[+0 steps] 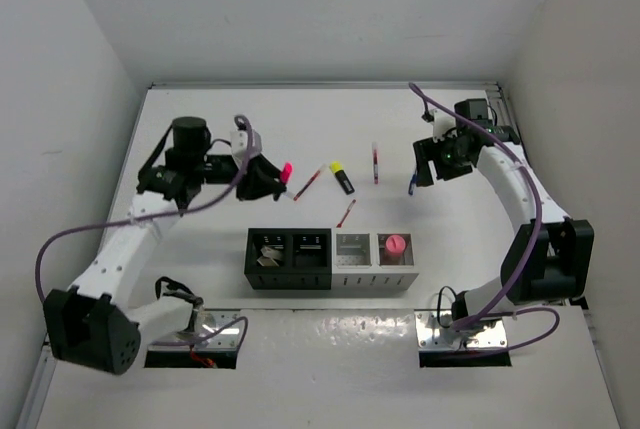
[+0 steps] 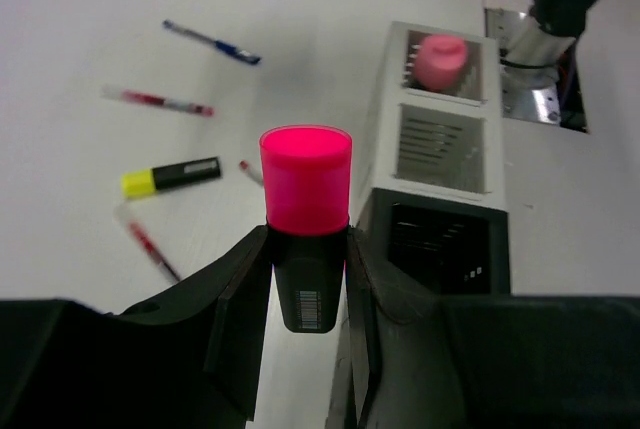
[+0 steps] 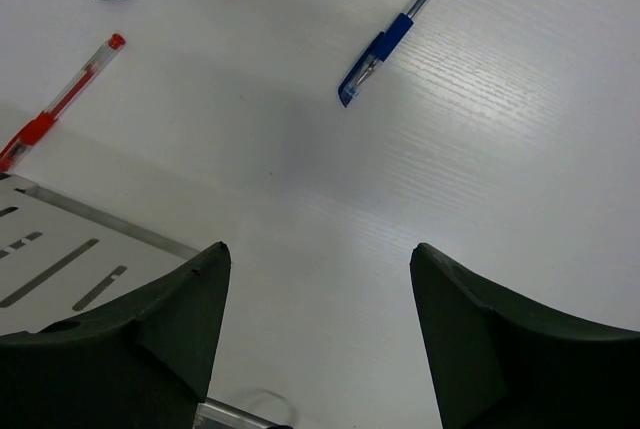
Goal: Sort the stationery into containers
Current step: Place the pen in the storage box.
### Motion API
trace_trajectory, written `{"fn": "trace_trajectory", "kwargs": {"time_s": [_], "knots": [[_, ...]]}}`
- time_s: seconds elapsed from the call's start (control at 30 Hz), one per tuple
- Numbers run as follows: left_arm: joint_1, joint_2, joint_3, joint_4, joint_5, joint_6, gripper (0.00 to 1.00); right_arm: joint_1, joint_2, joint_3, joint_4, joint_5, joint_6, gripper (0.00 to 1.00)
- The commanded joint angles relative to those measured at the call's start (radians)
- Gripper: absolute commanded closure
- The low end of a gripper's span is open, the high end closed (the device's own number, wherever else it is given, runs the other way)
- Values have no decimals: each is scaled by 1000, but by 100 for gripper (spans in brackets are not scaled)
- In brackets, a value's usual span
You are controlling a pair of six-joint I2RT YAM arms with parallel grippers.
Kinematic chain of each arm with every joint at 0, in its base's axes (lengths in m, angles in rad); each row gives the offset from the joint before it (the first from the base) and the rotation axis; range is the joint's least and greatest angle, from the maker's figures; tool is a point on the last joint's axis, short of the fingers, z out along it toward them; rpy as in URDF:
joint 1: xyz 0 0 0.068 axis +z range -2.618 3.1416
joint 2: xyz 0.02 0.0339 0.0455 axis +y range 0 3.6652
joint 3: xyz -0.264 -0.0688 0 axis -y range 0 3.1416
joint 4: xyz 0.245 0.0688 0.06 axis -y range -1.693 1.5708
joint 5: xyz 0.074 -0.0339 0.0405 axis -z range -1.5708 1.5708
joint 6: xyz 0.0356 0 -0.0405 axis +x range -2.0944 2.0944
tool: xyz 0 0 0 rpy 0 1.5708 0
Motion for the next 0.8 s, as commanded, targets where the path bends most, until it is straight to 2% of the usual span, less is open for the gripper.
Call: {"fn": "trace_trajectory", "kwargs": {"time_s": [0.0, 0.07, 0.13, 0.3, 0.43, 0.57, 0.77], "knots": [[-122, -148, -97, 216, -27, -63, 100, -5, -21, 2, 33, -39, 31, 28], [-153, -189, -141, 271, -49, -88, 100, -5, -14, 7, 35, -51, 45, 28], [-184, -193, -137, 246, -53, -36, 100, -5, -3, 8, 38, -68, 62, 29], [-277, -193, -139, 229, -95, -15, 100, 12, 15, 13, 59, -89, 84, 29], [-319, -200, -169, 233, -154, -2, 100, 25, 20, 19, 76, -103, 91, 29], [-327, -197, -201, 256, -161, 5, 100, 31, 15, 15, 82, -109, 120, 29], [-408, -193, -240, 278, -176, 2, 100, 54, 14, 8, 104, -116, 114, 29]]}}
